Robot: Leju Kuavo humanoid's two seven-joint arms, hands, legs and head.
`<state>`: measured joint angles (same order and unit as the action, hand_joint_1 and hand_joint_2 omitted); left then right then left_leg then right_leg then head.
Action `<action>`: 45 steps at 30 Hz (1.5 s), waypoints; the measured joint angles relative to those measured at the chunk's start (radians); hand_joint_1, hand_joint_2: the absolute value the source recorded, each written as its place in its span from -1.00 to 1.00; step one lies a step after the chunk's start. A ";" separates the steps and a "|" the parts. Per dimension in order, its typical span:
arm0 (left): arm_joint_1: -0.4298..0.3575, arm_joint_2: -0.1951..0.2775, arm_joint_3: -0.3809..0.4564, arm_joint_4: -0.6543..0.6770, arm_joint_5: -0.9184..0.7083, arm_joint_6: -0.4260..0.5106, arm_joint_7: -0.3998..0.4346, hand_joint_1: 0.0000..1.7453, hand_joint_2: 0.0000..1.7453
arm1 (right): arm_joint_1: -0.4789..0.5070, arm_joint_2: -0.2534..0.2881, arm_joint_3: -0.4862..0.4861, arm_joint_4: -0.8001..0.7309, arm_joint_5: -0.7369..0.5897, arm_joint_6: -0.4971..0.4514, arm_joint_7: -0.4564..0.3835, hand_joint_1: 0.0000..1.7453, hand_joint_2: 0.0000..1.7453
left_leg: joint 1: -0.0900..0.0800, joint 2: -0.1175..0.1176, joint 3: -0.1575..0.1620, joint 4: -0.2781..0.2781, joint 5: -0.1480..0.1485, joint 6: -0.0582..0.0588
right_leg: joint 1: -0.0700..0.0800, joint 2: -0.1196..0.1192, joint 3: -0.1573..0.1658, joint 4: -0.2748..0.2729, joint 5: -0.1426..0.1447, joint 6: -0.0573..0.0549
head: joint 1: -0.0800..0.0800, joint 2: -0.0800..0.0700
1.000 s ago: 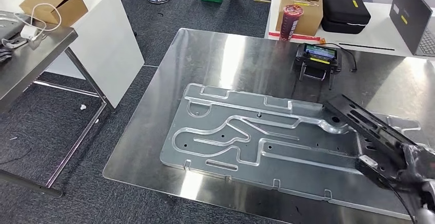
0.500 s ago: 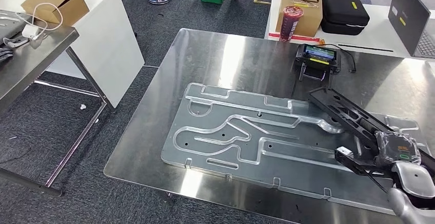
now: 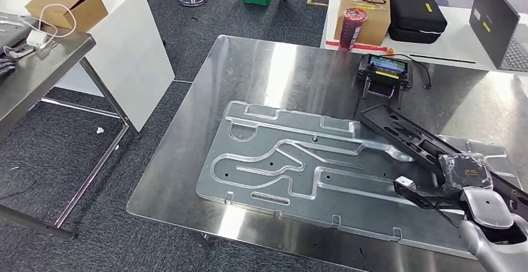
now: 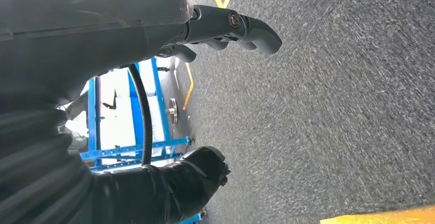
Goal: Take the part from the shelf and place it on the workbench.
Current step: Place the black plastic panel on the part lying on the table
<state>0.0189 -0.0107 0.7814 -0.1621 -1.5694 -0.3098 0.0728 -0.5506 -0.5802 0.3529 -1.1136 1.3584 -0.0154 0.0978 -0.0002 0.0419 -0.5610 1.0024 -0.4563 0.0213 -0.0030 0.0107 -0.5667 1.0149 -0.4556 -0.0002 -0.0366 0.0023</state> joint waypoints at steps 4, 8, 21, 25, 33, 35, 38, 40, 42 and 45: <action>0.000 0.000 -0.001 0.000 0.000 0.000 0.001 -1.00 1.00 | -0.002 0.000 0.017 -0.027 0.003 0.012 0.007 1.00 1.00 | 0.000 0.002 0.000 0.000 0.000 0.000 | 0.000 0.002 -0.001 0.000 0.000 0.000 | 0.000 0.000; 0.000 0.000 -0.001 0.000 0.000 0.000 0.001 -1.00 1.00 | -0.006 0.000 0.026 -0.041 0.003 0.013 0.008 1.00 1.00 | 0.000 0.003 0.000 0.000 0.000 0.000 | 0.000 0.003 -0.001 0.000 0.000 0.000 | 0.000 0.000; 0.002 0.000 -0.001 0.000 0.000 0.000 0.002 -1.00 1.00 | -0.013 0.008 0.051 -0.062 0.003 0.013 0.004 1.00 1.00 | 0.000 -0.005 0.001 0.000 0.004 0.000 | 0.000 -0.006 -0.002 0.000 0.000 0.000 | 0.000 0.000; 0.002 0.000 -0.001 0.000 0.000 0.000 0.002 -1.00 1.00 | -0.014 0.009 0.056 -0.062 0.003 0.013 0.003 1.00 1.00 | 0.000 -0.005 0.000 0.001 0.003 0.001 | 0.000 -0.006 -0.002 0.000 0.000 0.000 | 0.000 0.000; 0.002 0.000 -0.002 0.000 0.000 0.000 0.002 -1.00 1.00 | -0.013 0.009 0.070 -0.065 0.003 0.014 0.003 1.00 1.00 | 0.000 -0.007 -0.001 0.002 0.003 0.001 | 0.000 -0.008 -0.003 0.000 0.000 0.000 | 0.000 0.000; 0.002 0.000 -0.002 0.000 0.000 0.000 0.002 -1.00 1.00 | -0.013 0.010 0.071 -0.065 0.003 0.014 0.003 1.00 1.00 | 0.000 -0.007 -0.001 0.002 0.003 0.001 | 0.000 -0.008 -0.003 0.000 0.000 0.000 | 0.000 0.000; 0.002 0.000 -0.002 0.000 0.000 0.000 0.002 -1.00 1.00 | -0.013 0.009 0.071 -0.065 0.003 0.014 0.003 1.00 1.00 | 0.000 -0.007 -0.002 0.002 0.003 0.001 | 0.000 -0.008 -0.004 0.000 0.000 0.000 | 0.000 0.000; 0.002 0.000 -0.002 0.000 0.000 0.000 0.002 -1.00 1.00 | -0.013 0.009 0.071 -0.065 0.003 0.014 0.003 1.00 1.00 | 0.000 -0.007 -0.002 0.002 0.003 0.001 | 0.000 -0.008 -0.004 0.000 0.000 0.000 | 0.000 0.000; 0.002 0.000 -0.002 0.000 0.000 0.000 0.002 -1.00 1.00 | -0.013 0.009 0.071 -0.065 0.003 0.014 0.003 1.00 1.00 | 0.000 -0.007 -0.002 0.002 0.003 0.001 | 0.000 -0.008 -0.004 0.000 0.000 0.000 | 0.000 0.000; 0.002 0.000 -0.002 0.000 0.000 0.000 0.002 -1.00 1.00 | -0.013 0.010 0.071 -0.065 0.003 0.014 0.003 1.00 1.00 | 0.000 -0.007 -0.002 0.002 0.003 0.001 | 0.000 -0.008 -0.004 0.000 0.000 0.000 | 0.000 0.000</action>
<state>0.0208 -0.0107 0.7797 -0.1621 -1.5694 -0.3098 0.0752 -0.5639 -0.5707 0.4234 -1.1784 1.3611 -0.0019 0.1007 0.0000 0.0345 -0.5629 1.0043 -0.4530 0.0222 -0.0035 0.0026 -0.5705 1.0148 -0.4555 0.0001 -0.0367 0.0023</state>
